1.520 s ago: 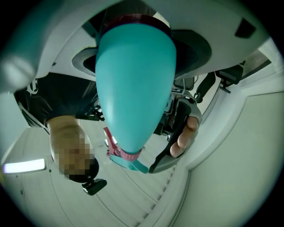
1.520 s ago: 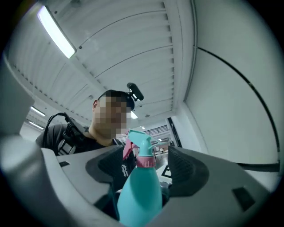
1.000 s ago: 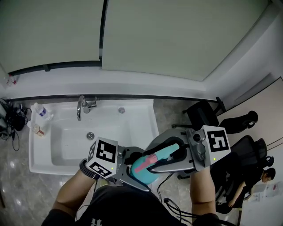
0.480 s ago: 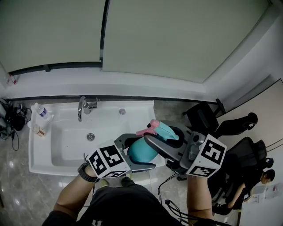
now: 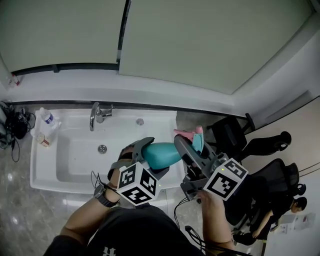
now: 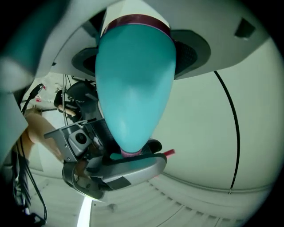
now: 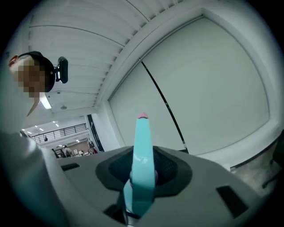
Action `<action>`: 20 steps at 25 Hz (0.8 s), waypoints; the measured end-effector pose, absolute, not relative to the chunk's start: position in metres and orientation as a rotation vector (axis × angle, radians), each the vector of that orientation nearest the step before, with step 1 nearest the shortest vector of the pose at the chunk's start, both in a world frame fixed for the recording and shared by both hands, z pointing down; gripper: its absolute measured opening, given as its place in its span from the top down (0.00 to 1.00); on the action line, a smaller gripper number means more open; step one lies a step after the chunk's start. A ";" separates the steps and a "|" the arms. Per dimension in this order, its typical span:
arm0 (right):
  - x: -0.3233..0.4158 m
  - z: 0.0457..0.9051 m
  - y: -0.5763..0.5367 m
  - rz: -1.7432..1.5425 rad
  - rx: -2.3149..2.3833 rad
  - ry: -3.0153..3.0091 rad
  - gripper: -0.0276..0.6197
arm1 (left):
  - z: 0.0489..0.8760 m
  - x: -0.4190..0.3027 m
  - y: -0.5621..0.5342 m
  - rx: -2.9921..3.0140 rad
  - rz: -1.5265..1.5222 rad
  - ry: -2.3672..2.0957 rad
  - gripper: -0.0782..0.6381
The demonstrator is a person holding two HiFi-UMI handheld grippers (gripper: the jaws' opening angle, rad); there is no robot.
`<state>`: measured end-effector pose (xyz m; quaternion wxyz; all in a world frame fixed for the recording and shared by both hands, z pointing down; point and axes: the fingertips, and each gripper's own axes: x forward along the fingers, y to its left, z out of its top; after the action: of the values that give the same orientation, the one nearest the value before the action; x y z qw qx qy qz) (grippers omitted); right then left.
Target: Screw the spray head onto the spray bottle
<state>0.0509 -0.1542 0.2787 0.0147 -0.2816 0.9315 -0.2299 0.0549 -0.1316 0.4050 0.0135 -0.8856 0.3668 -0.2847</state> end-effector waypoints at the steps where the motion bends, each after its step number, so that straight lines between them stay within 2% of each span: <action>1: 0.050 0.276 -0.152 -0.708 -0.865 2.911 0.80 | 0.404 0.058 -0.129 -2.804 -0.861 1.111 0.28; 3: 0.048 0.268 -0.142 -0.648 -0.800 2.959 0.79 | 0.400 0.066 -0.122 -2.926 -0.778 1.025 0.28; 6: 0.045 0.251 -0.122 -0.505 -0.578 3.036 0.58 | 0.393 0.073 -0.107 -3.109 -0.637 0.822 0.28; 7: 0.047 0.245 -0.115 -0.469 -0.488 3.050 0.55 | 0.389 0.076 -0.100 -3.158 -0.588 0.741 0.28; 16: 0.097 0.201 -0.061 -0.217 0.264 2.968 0.54 | 0.351 0.099 -0.024 -3.376 -0.263 -0.073 0.28; 20: 0.092 0.190 -0.037 -0.189 0.429 2.966 0.55 | 0.343 0.100 -0.020 -3.415 -0.198 -0.140 0.28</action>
<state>0.0916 -0.0370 0.1905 0.0691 0.1425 0.9854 -0.0626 0.1000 -0.0198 0.3432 -0.1407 -0.9876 -0.0404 -0.0574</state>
